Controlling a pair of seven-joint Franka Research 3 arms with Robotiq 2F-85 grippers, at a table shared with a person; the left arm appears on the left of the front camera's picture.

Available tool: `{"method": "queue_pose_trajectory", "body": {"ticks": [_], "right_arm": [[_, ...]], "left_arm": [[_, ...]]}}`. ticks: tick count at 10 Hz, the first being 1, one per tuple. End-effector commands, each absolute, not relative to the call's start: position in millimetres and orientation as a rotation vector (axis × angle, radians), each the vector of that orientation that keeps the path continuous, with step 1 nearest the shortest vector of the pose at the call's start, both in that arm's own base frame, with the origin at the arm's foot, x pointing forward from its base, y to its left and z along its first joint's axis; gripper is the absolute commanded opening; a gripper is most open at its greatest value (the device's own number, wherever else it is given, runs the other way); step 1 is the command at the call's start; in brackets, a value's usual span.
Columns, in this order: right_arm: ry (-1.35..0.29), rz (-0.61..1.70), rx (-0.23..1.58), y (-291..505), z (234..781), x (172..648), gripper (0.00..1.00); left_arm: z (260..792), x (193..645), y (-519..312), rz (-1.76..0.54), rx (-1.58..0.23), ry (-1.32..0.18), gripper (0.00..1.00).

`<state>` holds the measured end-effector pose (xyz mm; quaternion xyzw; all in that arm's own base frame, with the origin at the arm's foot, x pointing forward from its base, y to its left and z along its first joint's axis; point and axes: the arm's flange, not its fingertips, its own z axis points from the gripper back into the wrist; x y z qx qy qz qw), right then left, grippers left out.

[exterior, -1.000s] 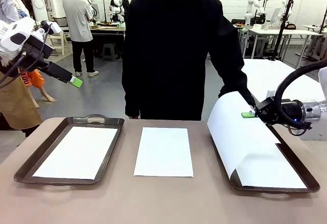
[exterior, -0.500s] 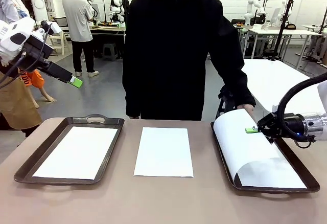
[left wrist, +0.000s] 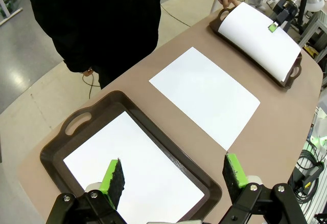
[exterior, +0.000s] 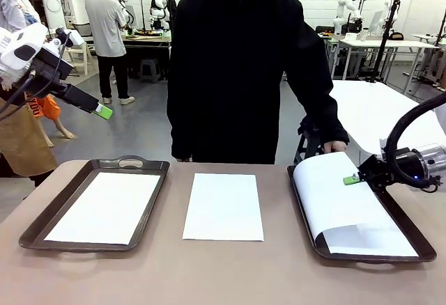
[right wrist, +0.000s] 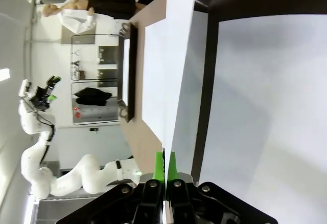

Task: Sort the A4 documents.
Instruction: Place the A4 Paper in the designated Handle tray.

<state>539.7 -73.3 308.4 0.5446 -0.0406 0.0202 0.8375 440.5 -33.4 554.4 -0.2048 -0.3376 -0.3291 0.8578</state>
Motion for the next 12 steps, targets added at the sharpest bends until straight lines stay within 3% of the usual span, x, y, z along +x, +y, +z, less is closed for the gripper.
{"method": "queue_pose_trajectory", "body": {"ticks": [1, 6, 12], "right_arm": [[-0.078, 0.066, 1.063, -65.5, 319.1, 539.7, 0.01], [-0.023, 0.090, 0.823, -74.8, 321.3, 536.5, 0.01], [-0.055, 0.067, 0.714, -83.8, 324.1, 536.3, 0.01]], "left_arm": [[554.0, 439.6, -32.9, -0.698, -0.422, -0.708, 1.00], [554.0, 439.6, -32.9, -0.698, -0.422, -0.708, 1.00], [554.0, 439.6, -32.9, -0.698, -0.422, -0.708, 1.00]]}}
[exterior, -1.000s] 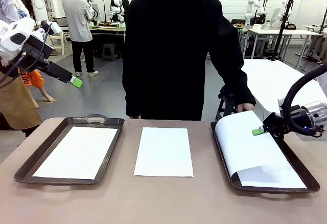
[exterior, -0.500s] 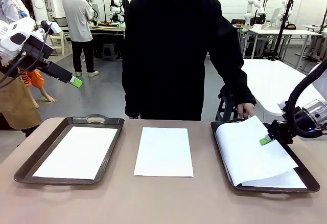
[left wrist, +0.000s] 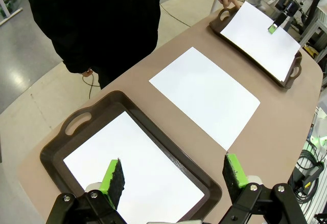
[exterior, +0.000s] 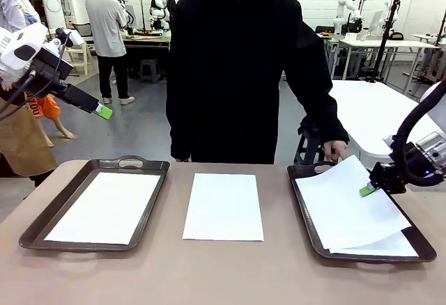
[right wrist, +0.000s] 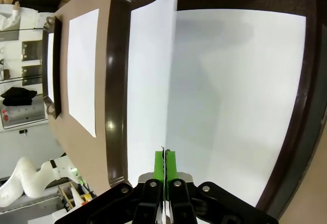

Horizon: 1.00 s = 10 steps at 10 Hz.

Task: Sort the A4 documents.
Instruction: Place the A4 Paper in the designated Handle tray.

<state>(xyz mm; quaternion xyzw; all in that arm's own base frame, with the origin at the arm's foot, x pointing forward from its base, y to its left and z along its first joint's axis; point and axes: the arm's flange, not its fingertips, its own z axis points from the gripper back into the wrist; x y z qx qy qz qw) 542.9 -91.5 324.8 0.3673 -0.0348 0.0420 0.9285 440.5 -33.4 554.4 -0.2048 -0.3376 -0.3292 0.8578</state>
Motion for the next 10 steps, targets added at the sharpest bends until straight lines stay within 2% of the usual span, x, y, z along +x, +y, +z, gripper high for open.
{"method": "queue_pose_trajectory", "body": {"ticks": [1, 4, 7, 10], "right_arm": [[-0.054, 0.063, 0.708, -82.9, 322.0, 536.4, 0.01], [-0.038, 0.051, 0.675, -79.6, 320.2, 537.5, 0.01], [-0.042, 0.049, 0.649, -79.8, 322.1, 537.5, 0.21], [-0.046, 0.061, 0.584, -77.5, 330.5, 536.1, 0.45]], "left_arm": [[554.0, 439.6, -32.9, -0.698, -0.422, -0.708, 1.00], [554.0, 439.6, -32.9, -0.698, -0.422, -0.708, 1.00], [554.0, 439.6, -32.9, -0.698, -0.422, -0.708, 1.00], [554.0, 439.6, -32.9, -0.698, -0.422, -0.708, 1.00]]}}
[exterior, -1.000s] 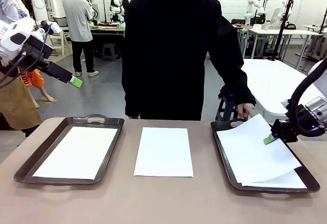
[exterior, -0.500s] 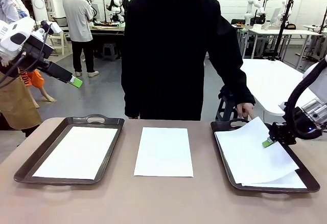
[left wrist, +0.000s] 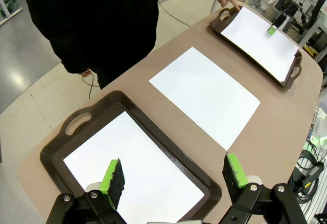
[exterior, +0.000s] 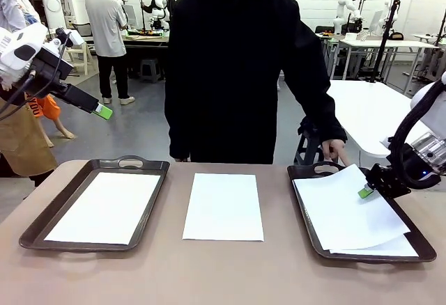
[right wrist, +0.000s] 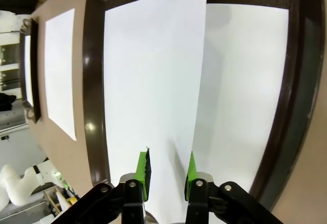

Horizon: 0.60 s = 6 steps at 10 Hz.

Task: Sort the A4 documents.
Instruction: Place the A4 Paper in the designated Handle tray.

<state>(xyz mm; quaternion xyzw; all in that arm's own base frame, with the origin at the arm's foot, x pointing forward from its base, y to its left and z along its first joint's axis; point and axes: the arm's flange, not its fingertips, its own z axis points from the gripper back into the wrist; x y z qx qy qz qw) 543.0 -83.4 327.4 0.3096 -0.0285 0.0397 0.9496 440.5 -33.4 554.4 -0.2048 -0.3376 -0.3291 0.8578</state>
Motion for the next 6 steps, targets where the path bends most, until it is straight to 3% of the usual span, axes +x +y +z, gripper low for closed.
{"method": "queue_pose_trajectory", "body": {"ticks": [1, 3, 6], "right_arm": [[-0.048, 0.057, 0.551, -78.3, 331.3, 535.5, 0.53], [-0.052, 0.056, 0.460, -81.1, 335.8, 532.6, 0.69], [-0.071, 0.038, 0.460, -84.7, 344.1, 529.2, 0.95]], "left_arm": [[554.0, 439.6, -32.9, -0.698, -0.422, -0.708, 1.00], [554.0, 439.6, -32.9, -0.698, -0.422, -0.708, 1.00], [554.0, 439.6, -32.9, -0.698, -0.422, -0.708, 1.00]]}}
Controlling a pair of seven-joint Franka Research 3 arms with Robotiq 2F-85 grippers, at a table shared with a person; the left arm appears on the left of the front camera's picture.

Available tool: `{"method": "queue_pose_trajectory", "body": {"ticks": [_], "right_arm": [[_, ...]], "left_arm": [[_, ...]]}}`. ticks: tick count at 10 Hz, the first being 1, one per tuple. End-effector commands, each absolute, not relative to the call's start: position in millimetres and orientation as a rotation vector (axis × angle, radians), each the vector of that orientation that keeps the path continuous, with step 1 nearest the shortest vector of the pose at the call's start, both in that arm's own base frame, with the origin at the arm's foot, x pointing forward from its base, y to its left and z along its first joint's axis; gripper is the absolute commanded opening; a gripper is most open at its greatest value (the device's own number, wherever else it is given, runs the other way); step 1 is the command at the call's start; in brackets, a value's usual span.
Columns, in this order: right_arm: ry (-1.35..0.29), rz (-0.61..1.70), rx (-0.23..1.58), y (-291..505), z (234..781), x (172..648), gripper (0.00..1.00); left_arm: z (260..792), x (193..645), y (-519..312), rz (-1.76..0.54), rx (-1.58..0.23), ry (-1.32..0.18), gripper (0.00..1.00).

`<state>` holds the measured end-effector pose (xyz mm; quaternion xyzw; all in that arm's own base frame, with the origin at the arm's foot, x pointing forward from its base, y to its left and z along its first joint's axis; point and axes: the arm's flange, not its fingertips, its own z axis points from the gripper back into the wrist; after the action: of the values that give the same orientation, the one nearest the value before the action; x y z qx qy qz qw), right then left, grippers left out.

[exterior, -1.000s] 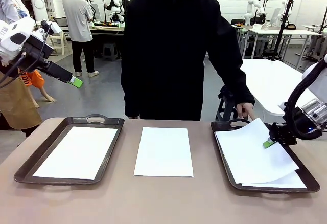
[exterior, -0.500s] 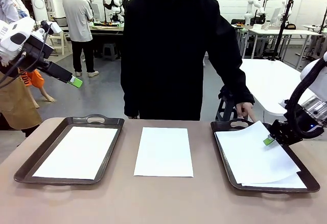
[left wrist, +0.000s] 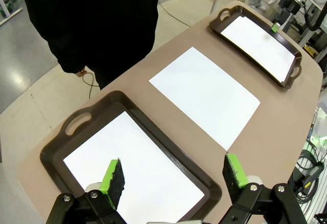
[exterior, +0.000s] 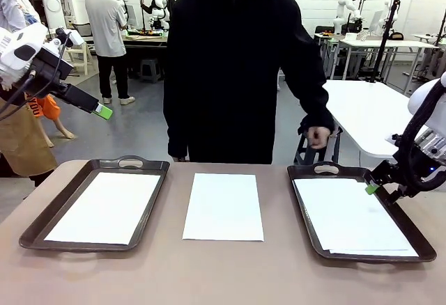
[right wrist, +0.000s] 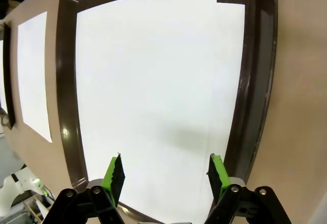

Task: Sort the A4 documents.
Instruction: Place the A4 Paper in the designated Handle tray.

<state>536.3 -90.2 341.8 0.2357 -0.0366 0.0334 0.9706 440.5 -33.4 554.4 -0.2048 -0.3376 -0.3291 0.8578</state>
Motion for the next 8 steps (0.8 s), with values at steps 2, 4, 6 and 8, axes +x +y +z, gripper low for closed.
{"method": "queue_pose_trajectory", "body": {"ticks": [2, 4, 6, 8], "right_arm": [[-0.070, 0.025, 0.468, -82.7, 347.6, 527.0, 1.00], [-0.076, 0.056, 0.477, -89.1, 346.4, 532.7, 1.00], [-0.076, 0.056, 0.477, -89.1, 346.4, 532.7, 1.00], [-0.076, 0.056, 0.477, -89.1, 346.4, 532.7, 1.00]], "left_arm": [[554.0, 439.6, -32.9, -0.698, -0.422, -0.708, 1.00], [554.0, 439.6, -32.9, -0.698, -0.422, -0.708, 1.00], [554.0, 439.6, -32.9, -0.698, -0.422, -0.708, 1.00], [554.0, 439.6, -32.9, -0.698, -0.422, -0.708, 1.00]]}}
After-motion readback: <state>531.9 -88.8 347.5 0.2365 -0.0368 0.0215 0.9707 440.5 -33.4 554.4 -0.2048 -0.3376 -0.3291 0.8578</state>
